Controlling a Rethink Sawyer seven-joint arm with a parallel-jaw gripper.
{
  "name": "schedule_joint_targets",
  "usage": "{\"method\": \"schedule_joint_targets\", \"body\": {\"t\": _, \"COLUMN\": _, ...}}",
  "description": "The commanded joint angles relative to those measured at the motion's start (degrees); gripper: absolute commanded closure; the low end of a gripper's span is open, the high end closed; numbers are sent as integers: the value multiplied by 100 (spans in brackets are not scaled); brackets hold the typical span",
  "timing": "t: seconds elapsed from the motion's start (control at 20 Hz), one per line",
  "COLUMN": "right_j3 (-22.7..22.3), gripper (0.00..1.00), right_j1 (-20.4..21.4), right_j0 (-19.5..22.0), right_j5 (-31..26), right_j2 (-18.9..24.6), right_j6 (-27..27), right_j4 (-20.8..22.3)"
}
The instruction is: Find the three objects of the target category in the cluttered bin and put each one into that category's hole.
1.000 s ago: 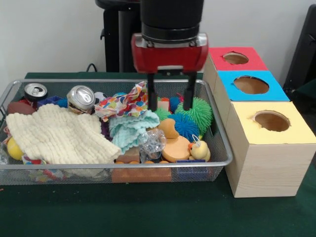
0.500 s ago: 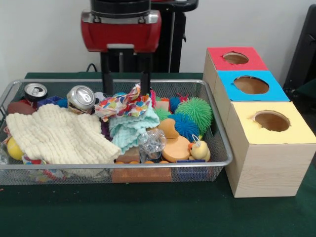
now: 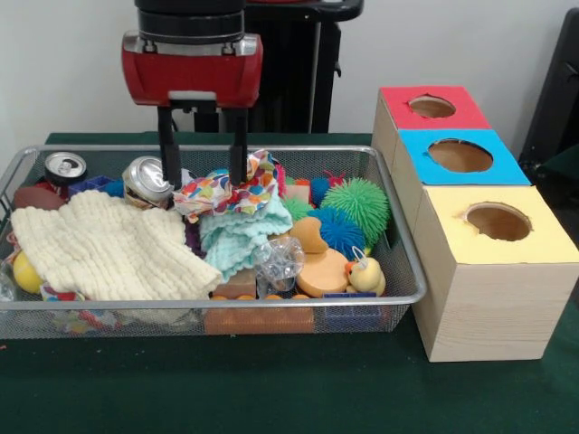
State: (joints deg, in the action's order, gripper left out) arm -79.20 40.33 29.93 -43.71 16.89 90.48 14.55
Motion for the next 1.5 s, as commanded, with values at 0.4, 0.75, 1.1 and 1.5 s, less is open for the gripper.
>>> {"method": "schedule_joint_targets", "body": {"t": 0.4, "right_j3": -368, "gripper": 0, "right_j1": -344, "right_j0": -241, "right_j5": -395, "right_j2": 581, "right_j6": -745, "right_j4": 457}}
{"method": "schedule_joint_targets", "body": {"t": 0.75, "right_j3": -161, "gripper": 0, "right_j1": -597, "right_j0": -416, "right_j5": -312, "right_j2": 544, "right_j6": -572, "right_j4": 449}}
{"method": "schedule_joint_targets", "body": {"t": 1.1, "right_j3": -221, "gripper": 0, "right_j1": -776, "right_j0": -428, "right_j5": 81, "right_j2": 552, "right_j6": -429, "right_j4": 445}}
{"method": "schedule_joint_targets", "body": {"t": 1.5, "right_j3": 284, "gripper": 0, "right_j1": -1020, "right_j0": -494, "right_j5": -426, "right_j2": 584, "right_j6": -601, "right_j4": 480}}
